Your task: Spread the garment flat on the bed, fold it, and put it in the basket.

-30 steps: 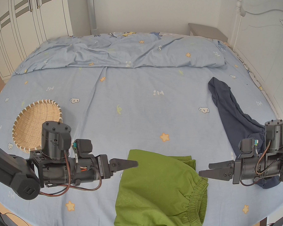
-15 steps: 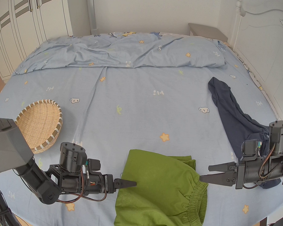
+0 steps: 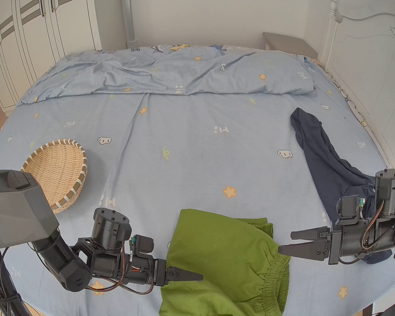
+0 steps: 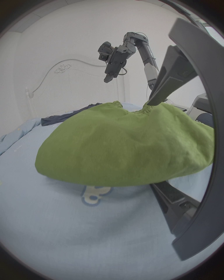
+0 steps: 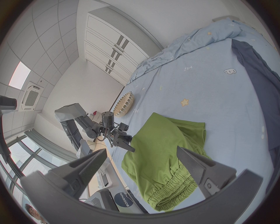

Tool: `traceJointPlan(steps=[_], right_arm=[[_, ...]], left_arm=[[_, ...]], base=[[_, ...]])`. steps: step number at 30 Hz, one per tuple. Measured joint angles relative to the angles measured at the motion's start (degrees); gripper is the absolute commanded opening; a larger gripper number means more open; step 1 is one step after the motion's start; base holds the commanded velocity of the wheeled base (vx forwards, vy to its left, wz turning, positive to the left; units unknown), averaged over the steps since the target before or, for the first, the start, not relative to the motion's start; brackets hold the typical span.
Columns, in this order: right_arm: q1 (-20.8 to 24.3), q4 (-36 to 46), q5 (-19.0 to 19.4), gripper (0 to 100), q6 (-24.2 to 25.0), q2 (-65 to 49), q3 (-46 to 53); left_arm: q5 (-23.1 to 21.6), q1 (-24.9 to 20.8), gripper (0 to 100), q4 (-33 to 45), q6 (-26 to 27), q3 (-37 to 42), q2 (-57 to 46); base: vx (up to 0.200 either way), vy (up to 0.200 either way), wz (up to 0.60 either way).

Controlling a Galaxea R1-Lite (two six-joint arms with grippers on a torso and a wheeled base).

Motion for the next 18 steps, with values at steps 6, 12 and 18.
traceJointPlan(steps=[6, 12, 18], right_arm=[[0.09, -0.09, 0.0, 100, -0.05, 0.26, 0.05], [-0.09, -0.22, 0.0, 100, -0.02, 0.35, -0.02], [-0.17, -0.33, -0.02, 100, -0.05, 0.44, -0.06]], left_arm=[[-0.85, -1.54, 100, -3.36, -0.02, -0.95, 1.73], [-0.82, -3.5, 100, -7.72, -0.33, -1.5, 4.82], [-0.77, -3.8, 0, -7.84, -2.63, -1.57, 5.64]], base=[[0.0, 0.0, 0.0], [0.0, 0.0, 0.0], [0.0, 0.0, 0.0]])
